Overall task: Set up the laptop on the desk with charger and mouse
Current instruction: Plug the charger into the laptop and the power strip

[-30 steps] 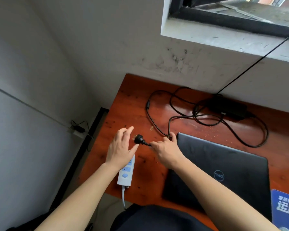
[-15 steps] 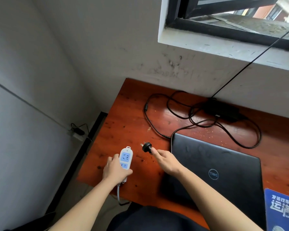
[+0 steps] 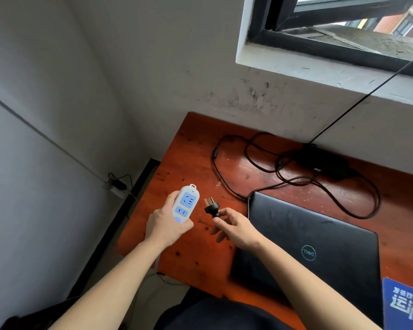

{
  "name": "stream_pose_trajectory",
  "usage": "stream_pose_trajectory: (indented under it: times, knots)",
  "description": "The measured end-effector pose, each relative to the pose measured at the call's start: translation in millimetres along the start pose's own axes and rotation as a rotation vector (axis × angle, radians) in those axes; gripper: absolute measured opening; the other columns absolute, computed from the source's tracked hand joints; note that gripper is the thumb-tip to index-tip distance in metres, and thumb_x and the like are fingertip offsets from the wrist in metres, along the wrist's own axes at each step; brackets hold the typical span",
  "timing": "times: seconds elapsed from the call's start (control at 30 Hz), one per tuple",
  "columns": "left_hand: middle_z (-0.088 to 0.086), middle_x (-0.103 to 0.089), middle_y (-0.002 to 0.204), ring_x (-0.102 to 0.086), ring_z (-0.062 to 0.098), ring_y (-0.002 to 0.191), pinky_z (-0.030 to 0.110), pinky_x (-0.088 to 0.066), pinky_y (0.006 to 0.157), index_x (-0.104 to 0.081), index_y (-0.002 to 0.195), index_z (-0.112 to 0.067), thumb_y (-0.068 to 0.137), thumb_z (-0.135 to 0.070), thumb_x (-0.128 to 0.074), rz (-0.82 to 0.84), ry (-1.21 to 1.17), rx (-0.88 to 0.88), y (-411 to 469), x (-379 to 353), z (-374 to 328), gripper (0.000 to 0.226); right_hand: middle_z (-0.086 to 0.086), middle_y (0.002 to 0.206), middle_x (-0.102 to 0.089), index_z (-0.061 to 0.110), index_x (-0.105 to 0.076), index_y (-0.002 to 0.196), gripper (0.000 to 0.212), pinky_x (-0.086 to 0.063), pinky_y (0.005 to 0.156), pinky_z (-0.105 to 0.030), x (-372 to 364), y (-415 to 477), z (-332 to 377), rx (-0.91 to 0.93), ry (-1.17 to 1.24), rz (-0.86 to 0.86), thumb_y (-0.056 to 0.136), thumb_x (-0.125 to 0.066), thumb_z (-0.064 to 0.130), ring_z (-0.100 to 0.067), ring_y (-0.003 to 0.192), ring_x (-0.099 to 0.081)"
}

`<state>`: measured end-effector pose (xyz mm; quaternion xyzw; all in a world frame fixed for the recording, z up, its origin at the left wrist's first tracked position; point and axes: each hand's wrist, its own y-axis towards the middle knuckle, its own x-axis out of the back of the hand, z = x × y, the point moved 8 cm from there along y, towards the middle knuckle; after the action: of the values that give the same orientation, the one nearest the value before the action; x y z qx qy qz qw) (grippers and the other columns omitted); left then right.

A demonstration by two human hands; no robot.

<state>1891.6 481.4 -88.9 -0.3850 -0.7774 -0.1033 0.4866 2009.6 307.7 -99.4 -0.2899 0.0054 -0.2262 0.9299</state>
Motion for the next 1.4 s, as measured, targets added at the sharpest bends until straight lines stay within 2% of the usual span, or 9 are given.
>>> stream_pose_trajectory:
  times: [0.13,0.27,0.43,0.53,0.63,0.7,0.9,1.13,1.4]
  knots:
    - [-0.016,-0.059,0.087,-0.060,0.005,0.068,0.014,-0.043,0.052,-0.029,0.132,-0.039,0.067,-0.054,-0.069,0.032,0.017,-0.045,5.2,-2.0,-8.2,0.078,-0.003,0.063,-0.063,0.011,-0.062,0.100,0.030,-0.041,0.055,-0.026,6.6,-0.2,5.6,-0.045,0.136,-0.004,0.105,-0.046,0.036,-0.014,0.051,-0.051]
    - [-0.015,-0.061,0.090,-0.063,0.008,0.074,0.019,-0.051,0.056,-0.035,0.130,-0.036,0.069,-0.052,-0.072,0.020,-0.001,-0.077,9.4,-3.7,-15.4,0.072,-0.003,0.069,-0.066,0.026,-0.072,0.100,0.046,-0.042,0.058,-0.022,15.3,-3.6,16.5,0.006,0.121,-0.044,0.104,-0.038,0.056,-0.013,0.058,-0.049]
    - [-0.010,-0.066,0.090,-0.062,0.017,0.072,0.024,-0.048,0.059,-0.043,0.128,-0.035,0.064,-0.053,-0.066,-0.021,0.017,-0.102,11.5,-1.1,-25.5,0.070,0.007,0.081,-0.074,0.025,-0.074,0.110,0.021,-0.049,0.062,-0.019,19.2,-5.9,34.9,0.198,-0.100,-0.153,0.100,-0.059,0.035,-0.008,0.056,-0.062]
    - [-0.014,-0.062,0.084,-0.058,0.013,0.066,0.017,-0.038,0.050,-0.044,0.124,-0.036,0.062,-0.056,-0.064,-0.045,0.016,-0.127,10.2,3.0,-34.1,0.069,0.010,0.088,-0.075,0.027,-0.074,0.117,0.024,-0.056,0.074,-0.029,25.4,-10.5,38.9,0.248,-0.254,-0.310,0.096,-0.066,0.034,-0.007,0.071,-0.067]
    - [-0.016,-0.056,0.076,-0.049,0.004,0.055,0.011,-0.029,0.048,-0.045,0.120,-0.036,0.058,-0.059,-0.058,-0.074,0.025,-0.139,9.8,7.2,-39.1,0.067,0.010,0.095,-0.077,0.029,-0.074,0.119,0.027,-0.055,0.080,-0.028,31.6,-15.6,40.9,0.280,-0.317,-0.426,0.093,-0.070,0.035,-0.002,0.080,-0.068]
    - [-0.015,-0.057,0.076,-0.048,0.002,0.053,0.010,-0.027,0.047,-0.046,0.120,-0.034,0.058,-0.060,-0.057,-0.084,0.044,-0.152,9.7,7.6,-39.5,0.068,0.011,0.100,-0.077,0.032,-0.074,0.118,0.028,-0.055,0.080,-0.026,32.8,-17.4,43.8,0.305,-0.341,-0.447,0.091,-0.072,0.036,-0.001,0.084,-0.067]
    - [-0.007,-0.066,0.079,-0.064,0.024,0.066,0.022,-0.036,0.055,-0.047,0.124,-0.030,0.060,-0.047,-0.072,-0.090,0.108,-0.162,5.7,4.6,-41.6,0.070,0.015,0.101,-0.076,0.043,-0.070,0.120,0.031,-0.055,0.077,-0.030,32.5,-22.7,53.0,0.324,-0.432,-0.467,0.090,-0.071,0.041,-0.004,0.086,-0.068]
    - [-0.010,-0.060,0.081,-0.043,0.007,0.059,0.010,-0.022,0.046,-0.049,0.121,-0.026,0.065,-0.047,-0.078,-0.187,0.119,-0.100,-6.3,12.4,-54.8,0.066,0.010,0.099,-0.076,0.044,-0.068,0.121,0.033,-0.055,0.072,-0.032,44.8,-38.6,61.0,0.402,-0.618,-0.512,0.089,-0.068,0.047,-0.011,0.088,-0.069]
    - [-0.004,-0.064,0.076,-0.043,0.013,0.055,0.016,-0.021,0.044,-0.050,0.113,-0.024,0.064,-0.046,-0.076,-0.203,0.188,-0.089,-22.6,8.0,-74.9,0.059,0.009,0.094,-0.076,0.040,-0.070,0.118,0.030,-0.055,0.066,-0.033,59.1,-58.3,62.8,0.480,-0.642,-0.539,0.088,-0.068,0.047,-0.014,0.084,-0.070]
